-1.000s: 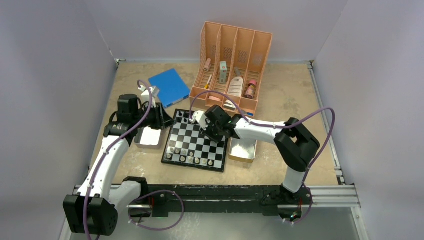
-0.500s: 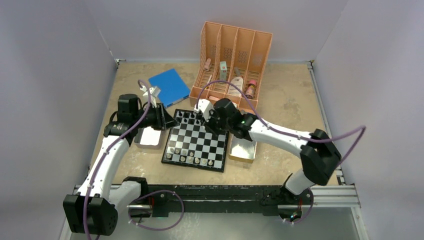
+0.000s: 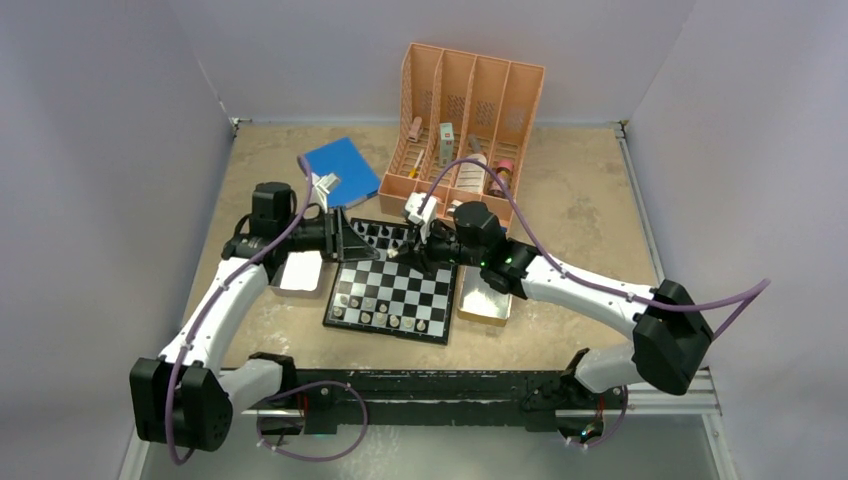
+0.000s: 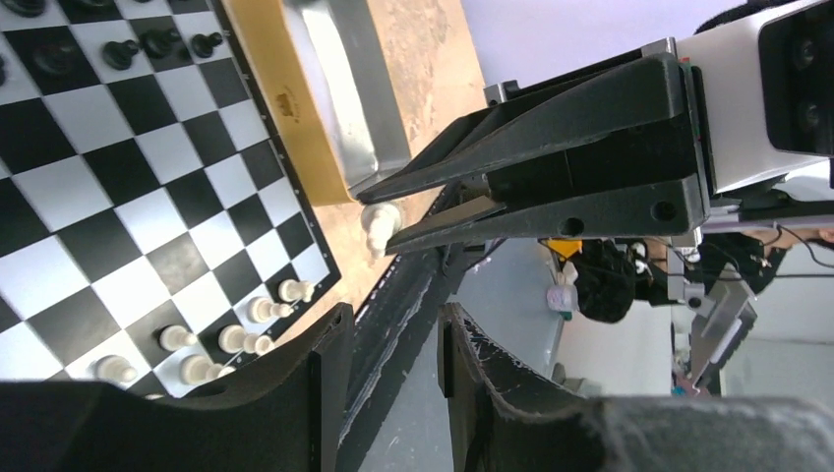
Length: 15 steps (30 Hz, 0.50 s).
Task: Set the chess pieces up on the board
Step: Pick up the chess piece from the chessboard, then place the chess piece on the chessboard.
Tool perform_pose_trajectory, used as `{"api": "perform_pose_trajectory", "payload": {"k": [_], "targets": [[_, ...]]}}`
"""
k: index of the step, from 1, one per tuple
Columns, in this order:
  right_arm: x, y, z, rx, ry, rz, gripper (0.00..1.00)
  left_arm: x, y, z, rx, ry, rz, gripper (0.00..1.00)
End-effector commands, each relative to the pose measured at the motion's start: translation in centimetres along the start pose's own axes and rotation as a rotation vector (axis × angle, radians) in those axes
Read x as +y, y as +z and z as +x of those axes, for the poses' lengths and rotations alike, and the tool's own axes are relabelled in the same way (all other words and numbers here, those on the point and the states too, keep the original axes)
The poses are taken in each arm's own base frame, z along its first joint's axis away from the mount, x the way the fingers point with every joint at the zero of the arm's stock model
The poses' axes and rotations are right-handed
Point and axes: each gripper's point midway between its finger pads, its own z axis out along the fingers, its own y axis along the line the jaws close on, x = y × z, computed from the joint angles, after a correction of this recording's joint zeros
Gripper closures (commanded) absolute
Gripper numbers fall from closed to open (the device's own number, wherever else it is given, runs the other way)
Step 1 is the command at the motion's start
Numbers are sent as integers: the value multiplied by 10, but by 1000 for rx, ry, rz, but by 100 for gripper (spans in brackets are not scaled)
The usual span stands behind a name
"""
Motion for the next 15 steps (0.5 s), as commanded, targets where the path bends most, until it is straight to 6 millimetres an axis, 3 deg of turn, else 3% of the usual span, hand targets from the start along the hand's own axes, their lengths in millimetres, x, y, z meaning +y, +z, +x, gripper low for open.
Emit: {"api": "perform_pose_trajectory", "payload": {"k": [1, 15], "targets": [[16, 0, -31, -110, -19, -68, 84, -22, 11, -8, 17, 49, 86, 63], [27, -5, -33, -137, -8, -107, 83, -12, 24, -13, 7, 5, 52, 73]]}}
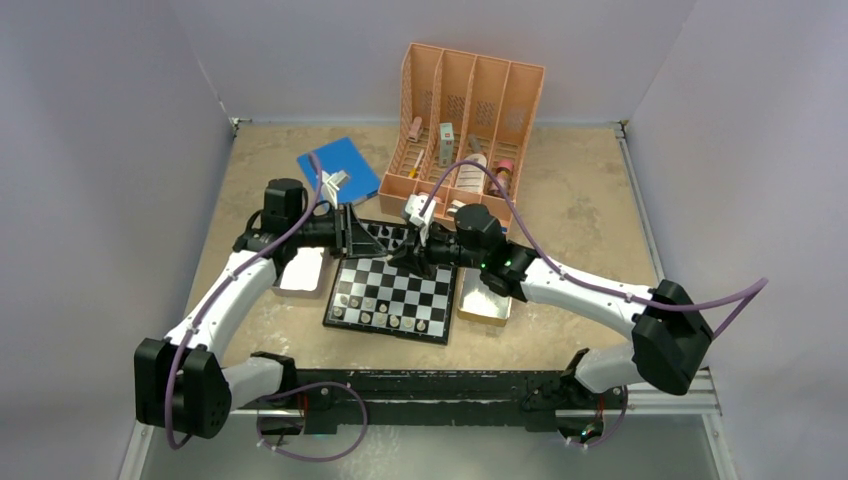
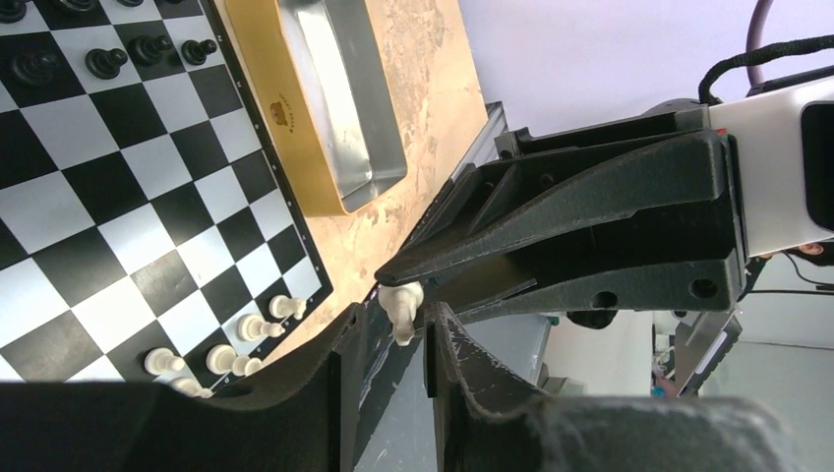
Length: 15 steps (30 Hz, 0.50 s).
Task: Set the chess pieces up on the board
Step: Place the chess piece on the chessboard.
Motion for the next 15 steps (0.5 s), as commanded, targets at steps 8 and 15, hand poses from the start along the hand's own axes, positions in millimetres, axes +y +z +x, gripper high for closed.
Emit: {"api": "perform_pose_trajectory", "payload": {"k": [8, 15], "targets": [[10, -5, -23, -88, -23, -28, 83, -13, 4, 1, 4, 27, 51, 81], [8, -4, -26, -105, -17, -18, 83, -14, 2, 7, 9, 18, 55, 80]]}}
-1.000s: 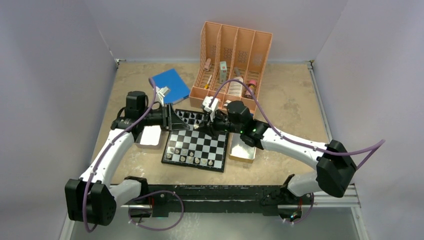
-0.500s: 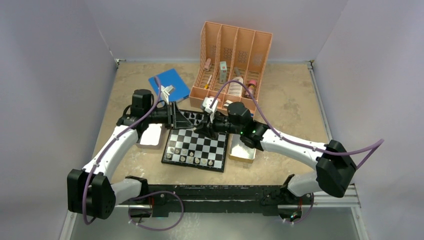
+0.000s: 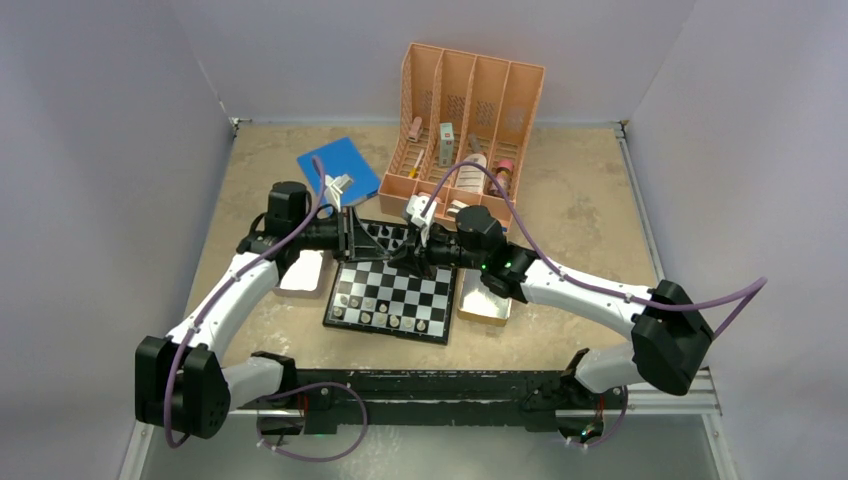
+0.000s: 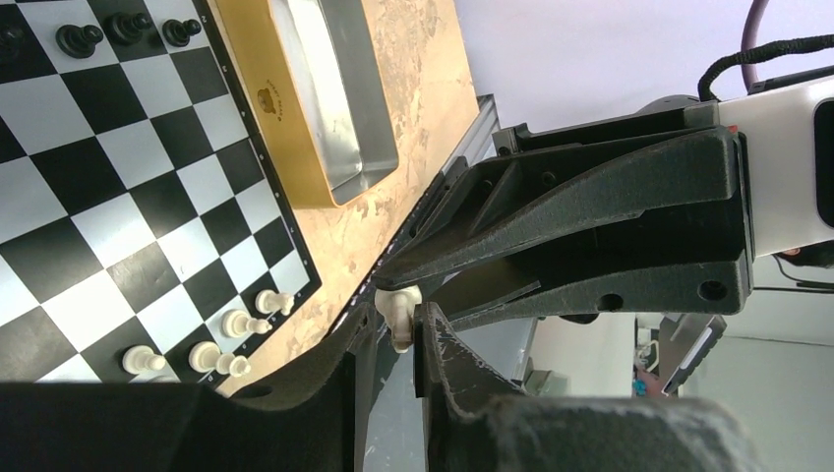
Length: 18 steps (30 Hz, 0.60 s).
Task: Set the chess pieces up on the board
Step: Place the chess piece on the chessboard.
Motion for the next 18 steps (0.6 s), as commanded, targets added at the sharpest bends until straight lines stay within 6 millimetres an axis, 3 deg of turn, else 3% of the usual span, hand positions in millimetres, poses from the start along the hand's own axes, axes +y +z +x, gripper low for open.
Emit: {"api": "perform_pose_trajectory", "payload": {"k": [1, 6, 9, 14, 18], "targets": [[6, -4, -27, -93, -29, -9, 83, -13, -3, 1, -5, 43, 38, 79], [5, -4, -27, -91, -32, -6, 83, -14, -4, 1, -3, 48, 38, 91], [2, -3, -24, -81, -21, 10, 76, -14, -7, 0, -18, 58, 5, 97], [1, -13, -23, -103, -4, 49, 49, 4, -19, -1, -85, 91, -178, 100], [3, -27, -25, -128, 5, 76, 21, 28, -34, 7, -126, 76, -366, 100]]}}
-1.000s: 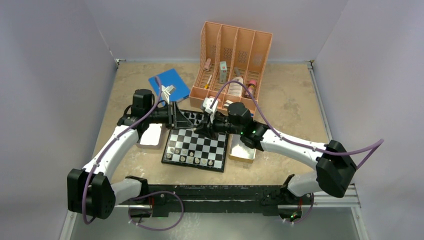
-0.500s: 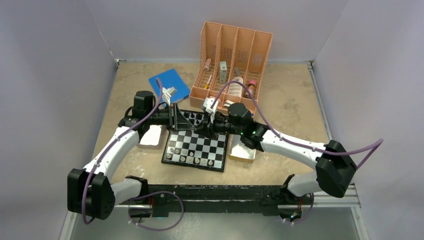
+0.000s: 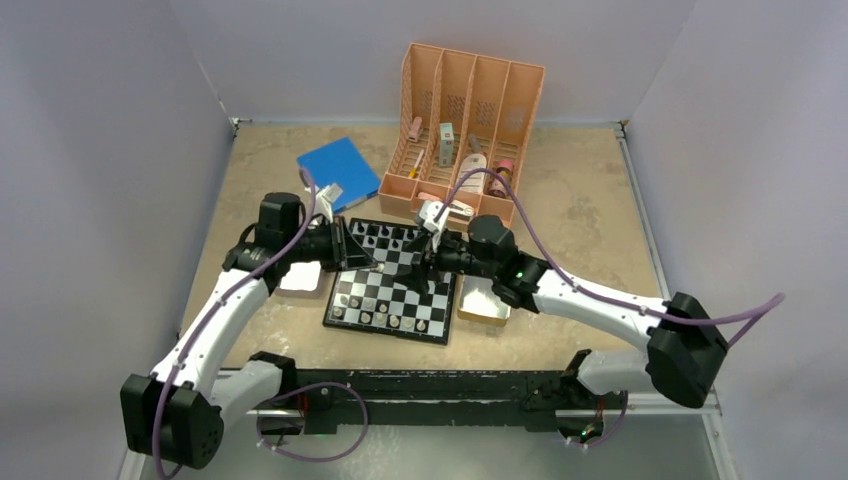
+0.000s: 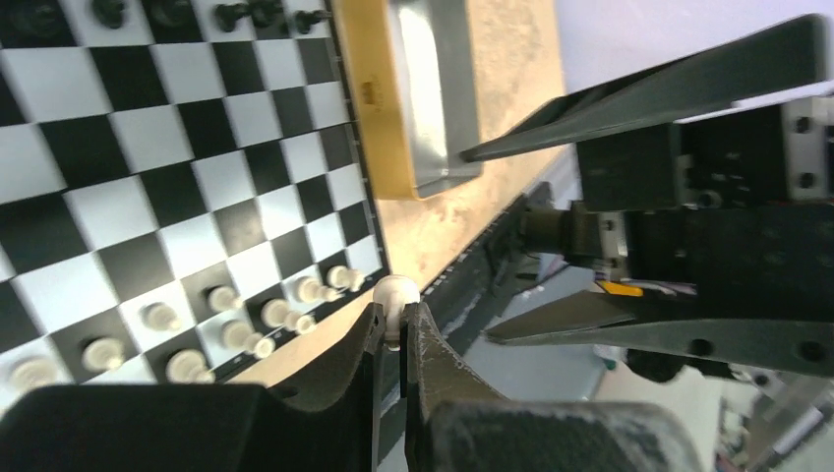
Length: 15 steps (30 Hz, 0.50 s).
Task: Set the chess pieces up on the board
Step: Place the chess piece on the chessboard.
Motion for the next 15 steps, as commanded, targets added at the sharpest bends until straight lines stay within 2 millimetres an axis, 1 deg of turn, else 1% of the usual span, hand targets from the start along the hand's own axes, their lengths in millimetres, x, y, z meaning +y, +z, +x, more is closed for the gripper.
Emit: {"api": "perform_pose_trajectory", "payload": {"k": [1, 2, 3, 6, 8, 10, 12, 15], "targets": [[2, -19, -31, -119, -20, 45, 11, 24, -19, 0, -69, 44, -230, 100], [3, -24, -34, -131, -23, 48, 4, 34, -23, 4, -73, 28, -294, 100], [5, -29, -35, -138, -23, 50, 2, 41, -27, 7, -78, 17, -346, 100], [9, -41, -38, -155, -27, 55, 1, 57, -33, 17, -81, -21, -439, 100], [12, -49, -41, -168, -35, 58, 1, 60, -34, 22, -77, -32, -472, 100], [13, -56, -42, -179, -33, 71, 1, 62, -35, 23, -77, -40, -530, 100], [13, -63, -43, -193, -29, 84, 1, 68, -34, 27, -65, -59, -585, 100], [14, -74, -50, -222, -37, 102, 1, 74, -26, 37, -44, -97, -645, 100]]}}
